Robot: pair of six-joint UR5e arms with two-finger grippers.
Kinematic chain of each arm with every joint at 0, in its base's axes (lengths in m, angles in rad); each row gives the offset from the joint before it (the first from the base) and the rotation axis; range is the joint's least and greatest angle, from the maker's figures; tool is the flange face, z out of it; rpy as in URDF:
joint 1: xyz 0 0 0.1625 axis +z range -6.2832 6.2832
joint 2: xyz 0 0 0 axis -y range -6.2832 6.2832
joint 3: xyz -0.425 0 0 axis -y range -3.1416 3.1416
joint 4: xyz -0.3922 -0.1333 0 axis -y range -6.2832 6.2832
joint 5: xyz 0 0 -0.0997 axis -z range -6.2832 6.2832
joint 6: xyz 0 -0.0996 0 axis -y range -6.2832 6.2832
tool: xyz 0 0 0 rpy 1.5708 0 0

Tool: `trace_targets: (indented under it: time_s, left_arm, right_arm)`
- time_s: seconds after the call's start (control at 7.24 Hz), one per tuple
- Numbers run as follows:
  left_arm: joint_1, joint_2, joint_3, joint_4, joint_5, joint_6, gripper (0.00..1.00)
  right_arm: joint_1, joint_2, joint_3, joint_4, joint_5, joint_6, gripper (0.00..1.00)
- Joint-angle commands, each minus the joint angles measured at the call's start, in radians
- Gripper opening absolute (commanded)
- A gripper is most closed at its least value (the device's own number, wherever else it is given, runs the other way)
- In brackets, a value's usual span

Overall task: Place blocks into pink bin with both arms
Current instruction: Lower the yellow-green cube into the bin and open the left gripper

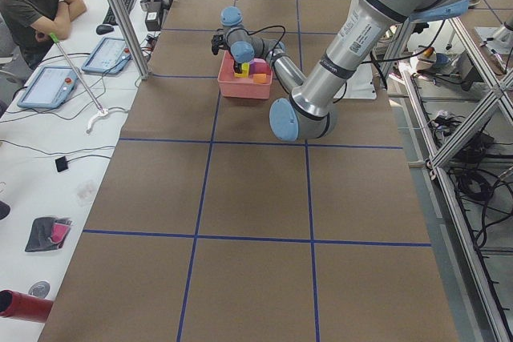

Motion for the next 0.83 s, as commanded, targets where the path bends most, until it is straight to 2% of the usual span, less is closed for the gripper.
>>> trace_targets:
  time_s: [0.0, 0.14, 0.28, 0.41, 0.55, 0.69]
  left_arm:
    - [0.005, -0.030, 0.046, -0.003, 0.026, 0.005, 0.71]
    - [0.005, -0.031, 0.045, -0.003, 0.026, 0.008, 0.99]
    - [-0.001, -0.030, 0.028, 0.002, 0.027, 0.006, 1.00]
    - [-0.036, -0.006, -0.036, 0.014, 0.026, 0.008, 1.00]
    - [-0.081, 0.107, -0.175, 0.056, 0.020, 0.024, 1.00]
    - [-0.125, 0.265, -0.369, 0.160, 0.020, 0.149, 1.00]
  right_arm:
    - [0.000, -0.001, 0.000, 0.002, 0.000, 0.000, 1.00]
    - [0.001, 0.000, 0.000, 0.000, 0.000, 0.000, 1.00]
    - [0.001, 0.000, 0.006, 0.000, 0.000, 0.000, 1.00]
    - [0.009, 0.000, 0.015, 0.000, -0.001, 0.000, 1.00]
    - [0.027, -0.001, 0.020, 0.000, -0.001, 0.000, 1.00]
    - [0.053, -0.015, 0.020, 0.000, -0.001, -0.001, 1.00]
